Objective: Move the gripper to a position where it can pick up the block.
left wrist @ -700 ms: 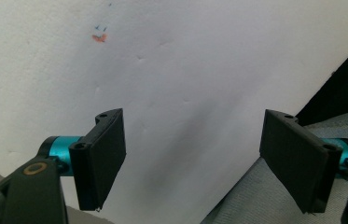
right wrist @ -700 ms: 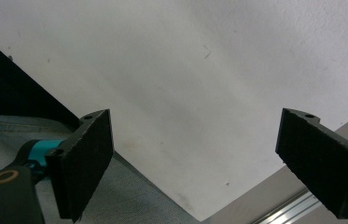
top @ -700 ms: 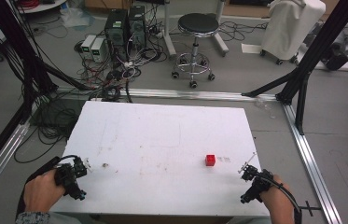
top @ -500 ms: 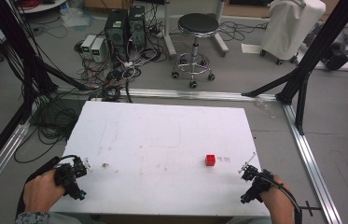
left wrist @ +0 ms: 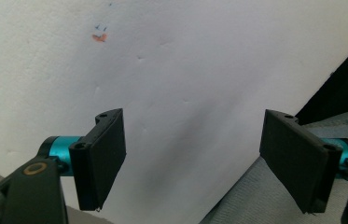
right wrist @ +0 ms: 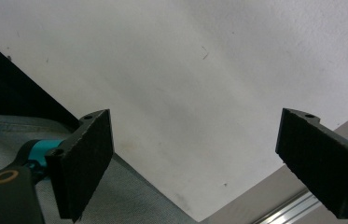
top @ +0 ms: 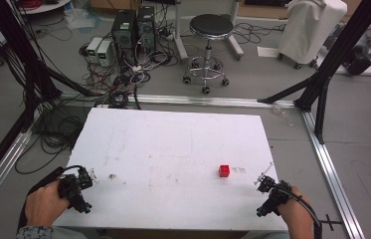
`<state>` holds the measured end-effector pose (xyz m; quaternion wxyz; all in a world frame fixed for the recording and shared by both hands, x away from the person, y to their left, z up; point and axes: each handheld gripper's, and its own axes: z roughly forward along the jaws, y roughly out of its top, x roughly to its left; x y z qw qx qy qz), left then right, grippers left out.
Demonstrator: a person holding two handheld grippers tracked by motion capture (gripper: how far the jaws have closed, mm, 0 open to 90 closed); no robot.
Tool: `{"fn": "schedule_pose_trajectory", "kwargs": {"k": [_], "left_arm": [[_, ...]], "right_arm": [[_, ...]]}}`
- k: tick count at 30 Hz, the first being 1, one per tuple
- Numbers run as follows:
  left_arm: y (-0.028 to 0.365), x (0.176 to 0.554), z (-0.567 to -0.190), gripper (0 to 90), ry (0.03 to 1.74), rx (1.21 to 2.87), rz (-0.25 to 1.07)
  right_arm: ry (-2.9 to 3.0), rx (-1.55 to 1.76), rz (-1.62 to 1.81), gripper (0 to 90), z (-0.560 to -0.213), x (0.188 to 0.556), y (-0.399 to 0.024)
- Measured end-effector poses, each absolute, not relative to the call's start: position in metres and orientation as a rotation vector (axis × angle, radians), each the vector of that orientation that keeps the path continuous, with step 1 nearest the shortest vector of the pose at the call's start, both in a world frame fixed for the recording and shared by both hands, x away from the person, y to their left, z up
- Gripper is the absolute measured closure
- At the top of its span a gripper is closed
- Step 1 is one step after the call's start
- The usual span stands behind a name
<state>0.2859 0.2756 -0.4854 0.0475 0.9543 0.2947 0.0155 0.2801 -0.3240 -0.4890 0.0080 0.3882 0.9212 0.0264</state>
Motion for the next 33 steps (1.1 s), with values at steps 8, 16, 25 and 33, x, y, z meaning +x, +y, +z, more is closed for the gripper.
{"fn": "schedule_pose_trajectory", "kwargs": {"k": [8,16,25,33], "left_arm": [[0.274,0.286,-0.486,22.8,0.887,2.917,0.042],[0.274,0.286,-0.486,22.9,0.887,2.917,0.047],[0.275,0.285,-0.485,22.8,0.894,2.908,0.052],[0.273,0.285,-0.485,22.8,0.896,2.908,0.051]], "right_arm": [[2.884,1.202,0.089,10.7,-0.49,0.28,-0.324],[2.887,1.199,0.078,10.7,-0.489,0.281,-0.324],[2.882,1.122,0.06,10.7,-0.479,0.292,-0.325],[2.918,0.996,0.011,10.7,-0.473,0.306,-0.329]]}}
